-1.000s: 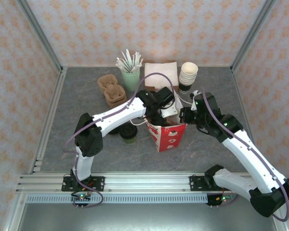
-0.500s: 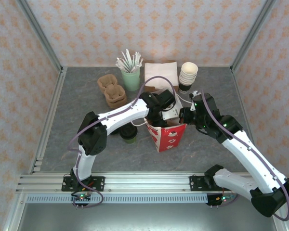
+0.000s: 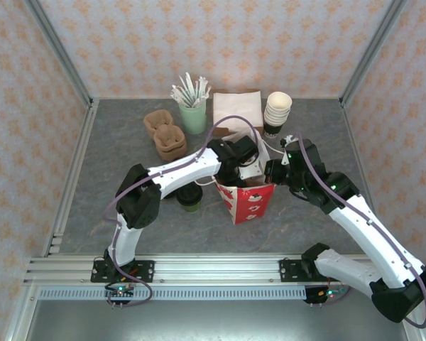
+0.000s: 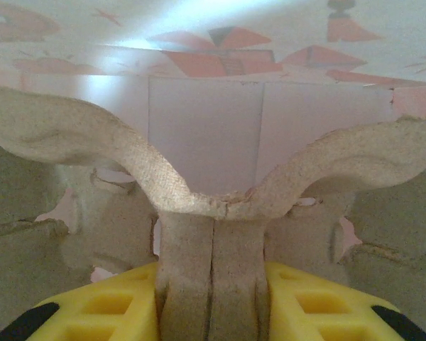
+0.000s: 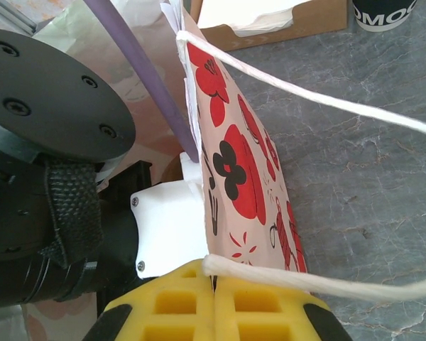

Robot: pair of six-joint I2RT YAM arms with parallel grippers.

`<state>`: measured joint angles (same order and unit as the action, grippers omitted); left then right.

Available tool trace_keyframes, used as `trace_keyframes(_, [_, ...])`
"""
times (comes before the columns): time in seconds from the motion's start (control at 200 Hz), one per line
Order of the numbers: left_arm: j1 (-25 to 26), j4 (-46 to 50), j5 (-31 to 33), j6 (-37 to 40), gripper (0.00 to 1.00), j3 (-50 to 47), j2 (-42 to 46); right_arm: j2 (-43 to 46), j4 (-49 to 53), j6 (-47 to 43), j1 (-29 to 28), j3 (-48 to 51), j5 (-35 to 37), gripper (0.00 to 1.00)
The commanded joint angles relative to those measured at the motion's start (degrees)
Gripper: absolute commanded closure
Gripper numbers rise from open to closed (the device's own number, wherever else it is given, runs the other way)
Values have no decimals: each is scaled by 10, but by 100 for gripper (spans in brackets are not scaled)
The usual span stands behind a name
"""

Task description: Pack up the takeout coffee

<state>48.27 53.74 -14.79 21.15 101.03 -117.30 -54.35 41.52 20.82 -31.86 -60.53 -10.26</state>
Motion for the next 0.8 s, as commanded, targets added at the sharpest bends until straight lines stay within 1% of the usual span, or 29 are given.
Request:
trace_keyframes(0.0, [2, -16, -15, 13, 64, -11, -17, 15, -30, 6, -5, 4, 11, 100])
trace_keyframes(0.475, [2, -33, -14, 13, 62, -20, -36, 17, -29, 12, -4, 13, 9, 100])
trace_keyframes(0.796, [2, -41, -18, 9, 58, -19, -36, 20, -29, 13, -6, 15, 8, 100])
